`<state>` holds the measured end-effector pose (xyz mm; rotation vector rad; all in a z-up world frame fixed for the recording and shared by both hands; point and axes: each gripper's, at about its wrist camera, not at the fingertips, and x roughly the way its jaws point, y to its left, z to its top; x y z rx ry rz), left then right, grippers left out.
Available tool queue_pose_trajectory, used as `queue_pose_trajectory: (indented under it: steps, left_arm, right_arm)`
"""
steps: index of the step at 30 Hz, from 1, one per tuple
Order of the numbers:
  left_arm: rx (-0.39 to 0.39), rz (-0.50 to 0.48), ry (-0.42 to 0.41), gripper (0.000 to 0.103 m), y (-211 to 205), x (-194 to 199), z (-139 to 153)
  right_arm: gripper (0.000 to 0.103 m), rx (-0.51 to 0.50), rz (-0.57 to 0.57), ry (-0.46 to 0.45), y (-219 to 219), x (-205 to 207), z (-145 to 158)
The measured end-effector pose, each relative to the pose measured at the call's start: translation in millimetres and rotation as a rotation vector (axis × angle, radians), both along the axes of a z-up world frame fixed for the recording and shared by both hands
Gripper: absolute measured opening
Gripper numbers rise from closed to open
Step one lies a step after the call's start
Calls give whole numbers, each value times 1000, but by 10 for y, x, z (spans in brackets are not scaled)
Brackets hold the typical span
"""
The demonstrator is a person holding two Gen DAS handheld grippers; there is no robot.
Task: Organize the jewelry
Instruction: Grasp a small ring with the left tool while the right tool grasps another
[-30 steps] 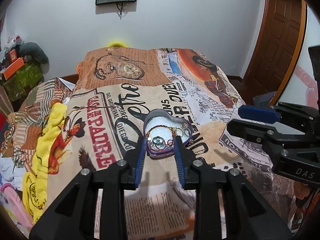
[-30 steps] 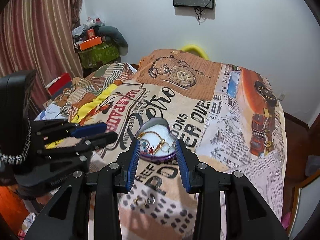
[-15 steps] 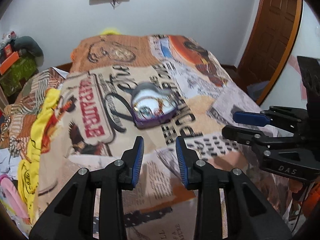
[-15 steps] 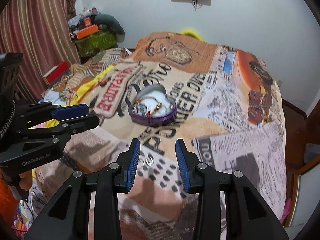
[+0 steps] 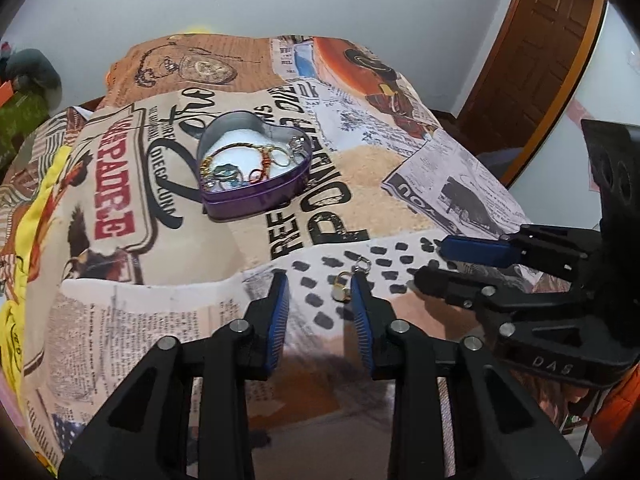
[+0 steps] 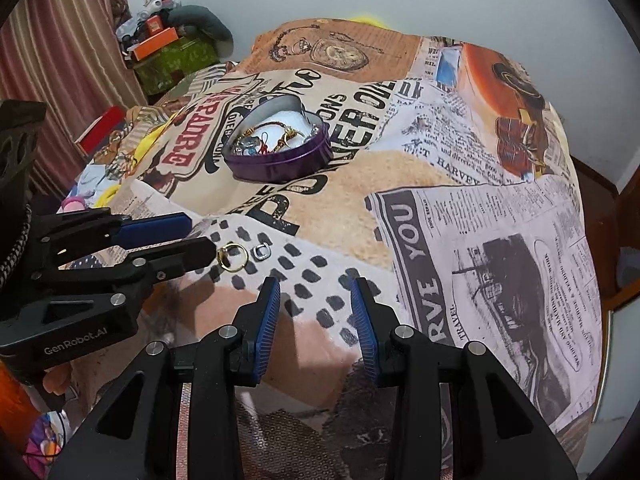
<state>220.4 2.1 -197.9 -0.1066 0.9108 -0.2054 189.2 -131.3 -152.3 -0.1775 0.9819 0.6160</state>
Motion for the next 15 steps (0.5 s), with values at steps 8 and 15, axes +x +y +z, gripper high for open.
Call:
queue_pose_trajectory:
  steps: [8, 15]
  left_arm:
    - [4, -15, 8, 5, -52, 67, -99]
    - [18, 0, -20, 5, 16, 36, -69]
  right_arm:
    - [33, -2, 40, -16, 74, -20, -35]
    - [33, -7, 85, -16, 211, 11, -54]
